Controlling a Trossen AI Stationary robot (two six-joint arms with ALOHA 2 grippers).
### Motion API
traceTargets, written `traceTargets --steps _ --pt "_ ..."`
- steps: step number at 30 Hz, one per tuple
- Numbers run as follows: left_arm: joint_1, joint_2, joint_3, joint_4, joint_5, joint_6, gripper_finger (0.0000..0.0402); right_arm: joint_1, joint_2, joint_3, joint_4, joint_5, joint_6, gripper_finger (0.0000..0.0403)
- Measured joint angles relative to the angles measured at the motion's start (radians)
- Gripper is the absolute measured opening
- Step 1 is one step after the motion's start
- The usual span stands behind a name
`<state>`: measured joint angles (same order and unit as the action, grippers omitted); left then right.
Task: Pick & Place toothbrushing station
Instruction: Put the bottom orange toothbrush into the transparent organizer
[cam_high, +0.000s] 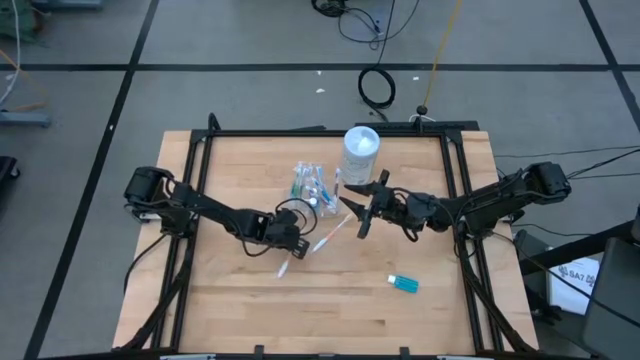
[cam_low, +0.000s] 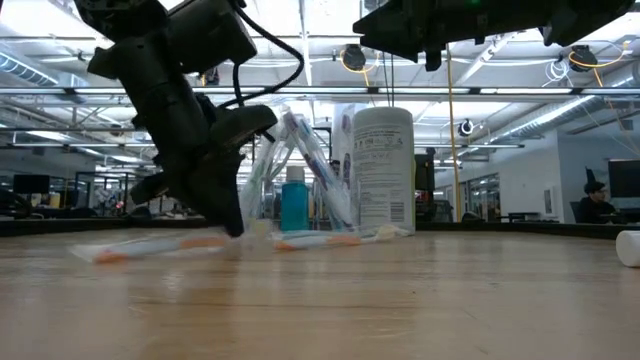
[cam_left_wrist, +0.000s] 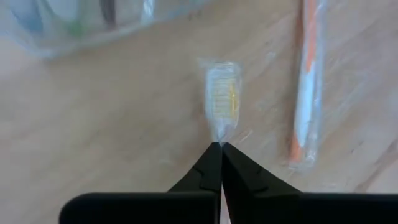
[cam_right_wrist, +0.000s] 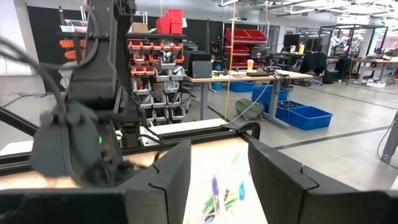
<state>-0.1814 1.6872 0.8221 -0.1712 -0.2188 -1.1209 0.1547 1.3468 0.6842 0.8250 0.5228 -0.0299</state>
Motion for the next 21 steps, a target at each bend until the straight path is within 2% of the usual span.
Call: traceTargets --steps 5,11,15,21 --pt "0.0 -0.074 0.0 -0.013 -0.052 0.076 0.0009 0.0 0.0 0.0 -0.014 0.0 0.0 0.0151" --pt "-0.004 -0.242 0.0 -0.009 -0.146 0.203 0.0008 0.004 0.0 0.0 -0.039 0.0 0.02 0.0151" --pt "-0.013 -0.346 0.001 -0.013 -0.268 0.278 0.0004 0.004 0.0 0.0 -0.048 0.0 0.03 0.0151" --pt "-0.023 -0.45 0.001 0.035 -0.511 0.423 0.0004 0.008 0.0 0.0 -0.072 -0.003 0.035 0.0151"
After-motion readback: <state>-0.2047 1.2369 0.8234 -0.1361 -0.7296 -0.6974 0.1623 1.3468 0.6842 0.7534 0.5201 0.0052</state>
